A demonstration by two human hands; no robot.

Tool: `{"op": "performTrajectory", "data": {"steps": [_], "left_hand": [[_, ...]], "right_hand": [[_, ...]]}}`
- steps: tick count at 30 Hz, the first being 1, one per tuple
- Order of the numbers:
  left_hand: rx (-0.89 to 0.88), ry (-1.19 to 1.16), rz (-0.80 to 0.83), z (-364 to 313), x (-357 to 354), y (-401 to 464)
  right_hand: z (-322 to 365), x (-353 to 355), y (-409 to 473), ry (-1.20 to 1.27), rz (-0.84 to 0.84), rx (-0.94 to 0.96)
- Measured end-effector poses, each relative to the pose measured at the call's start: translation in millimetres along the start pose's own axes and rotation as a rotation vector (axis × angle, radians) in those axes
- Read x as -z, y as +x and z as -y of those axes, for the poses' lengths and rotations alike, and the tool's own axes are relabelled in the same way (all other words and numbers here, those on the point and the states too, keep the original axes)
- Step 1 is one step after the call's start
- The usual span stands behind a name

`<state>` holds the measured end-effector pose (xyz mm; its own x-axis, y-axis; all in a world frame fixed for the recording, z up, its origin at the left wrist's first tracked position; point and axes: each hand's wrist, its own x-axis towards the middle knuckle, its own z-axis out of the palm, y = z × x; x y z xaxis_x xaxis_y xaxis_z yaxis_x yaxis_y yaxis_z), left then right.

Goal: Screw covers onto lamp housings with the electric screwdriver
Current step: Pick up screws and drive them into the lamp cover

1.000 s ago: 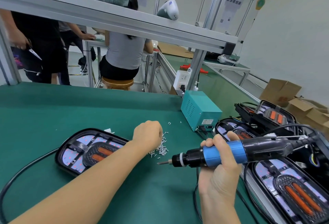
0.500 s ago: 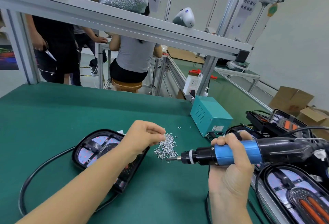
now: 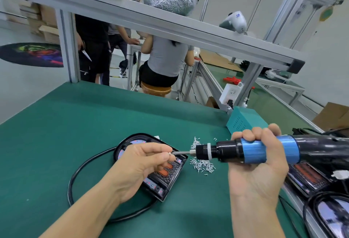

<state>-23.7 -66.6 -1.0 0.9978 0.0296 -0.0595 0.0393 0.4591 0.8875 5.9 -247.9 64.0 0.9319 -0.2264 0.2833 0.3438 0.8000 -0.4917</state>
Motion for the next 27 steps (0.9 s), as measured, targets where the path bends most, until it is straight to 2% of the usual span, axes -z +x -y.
{"op": "performTrajectory", "data": {"steps": [20, 27], "left_hand": [[-0.122, 0.093, -0.104, -14, 21, -12], [-0.146, 0.105, -0.072, -11, 27, -12]], "right_hand": [[-27, -24, -9, -0.059, 0.094, -0.016], [-31, -25, -10, -0.066, 0.109, -0.023]]}}
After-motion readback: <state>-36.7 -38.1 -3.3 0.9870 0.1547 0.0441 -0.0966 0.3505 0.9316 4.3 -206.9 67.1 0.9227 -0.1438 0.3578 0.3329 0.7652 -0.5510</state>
